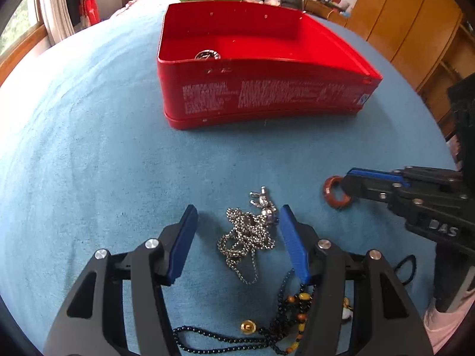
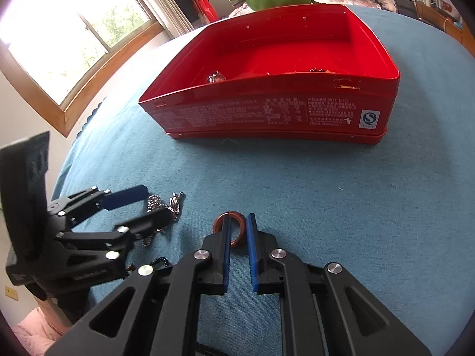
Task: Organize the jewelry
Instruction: 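Close the left tool on the silver chain while the right tool grasps the brown ring, then carry the chain and ring into the red tray and open both tools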
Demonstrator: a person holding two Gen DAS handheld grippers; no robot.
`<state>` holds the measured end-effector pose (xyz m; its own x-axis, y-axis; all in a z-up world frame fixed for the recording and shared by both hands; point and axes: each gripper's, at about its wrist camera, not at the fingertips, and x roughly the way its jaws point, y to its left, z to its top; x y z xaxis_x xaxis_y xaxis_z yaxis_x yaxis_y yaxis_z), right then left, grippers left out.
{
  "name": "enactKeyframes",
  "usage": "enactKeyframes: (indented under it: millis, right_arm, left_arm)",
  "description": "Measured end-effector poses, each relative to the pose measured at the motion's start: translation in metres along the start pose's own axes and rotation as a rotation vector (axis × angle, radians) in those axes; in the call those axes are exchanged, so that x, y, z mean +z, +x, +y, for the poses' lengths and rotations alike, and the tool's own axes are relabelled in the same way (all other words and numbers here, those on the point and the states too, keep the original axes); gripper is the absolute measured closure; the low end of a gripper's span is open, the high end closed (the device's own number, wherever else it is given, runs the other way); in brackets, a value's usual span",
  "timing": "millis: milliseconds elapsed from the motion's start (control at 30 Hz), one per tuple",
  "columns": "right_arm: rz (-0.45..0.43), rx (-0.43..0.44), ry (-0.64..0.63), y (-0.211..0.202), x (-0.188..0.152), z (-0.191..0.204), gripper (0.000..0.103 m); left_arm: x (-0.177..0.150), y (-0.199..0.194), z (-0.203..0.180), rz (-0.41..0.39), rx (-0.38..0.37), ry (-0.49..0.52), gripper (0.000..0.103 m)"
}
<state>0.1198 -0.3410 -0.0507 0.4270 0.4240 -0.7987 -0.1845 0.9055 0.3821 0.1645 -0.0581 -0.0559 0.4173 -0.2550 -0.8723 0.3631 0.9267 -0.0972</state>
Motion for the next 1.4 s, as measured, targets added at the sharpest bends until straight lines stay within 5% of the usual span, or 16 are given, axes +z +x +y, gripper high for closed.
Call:
enactKeyframes:
  millis: [233, 433, 667, 933, 1400]
  right_arm:
    - [0.002, 0.001, 0.006, 0.0, 0.001, -0.002, 0.092]
    - [0.026, -0.009, 0.0, 0.007, 0.0, -0.001, 0.091]
    - [0.022, -0.034, -0.025, 0.016, 0.0, 0.006, 0.093]
    - [-0.042, 0.001, -0.008, -0.002, -0.002, 0.006, 0.096]
    - [-0.102, 0.1, 0.03, -0.028, -0.001, -0.008, 0.096]
  left_arm:
    - [0.0, 0.007, -0.018, -0.02, 0.073, 0.019, 0.07]
    - [0.007, 0.009, -0.016, -0.024, 0.044, -0.018, 0.084]
    - [0.006, 0.009, -0.016, -0.03, 0.028, -0.045, 0.086]
    - [0.005, 0.002, -0.004, -0.021, -0.089, -0.113, 0.09]
    - [0.012, -0.056, -0.001, -0.178, -0.144, -0.122, 0.09]
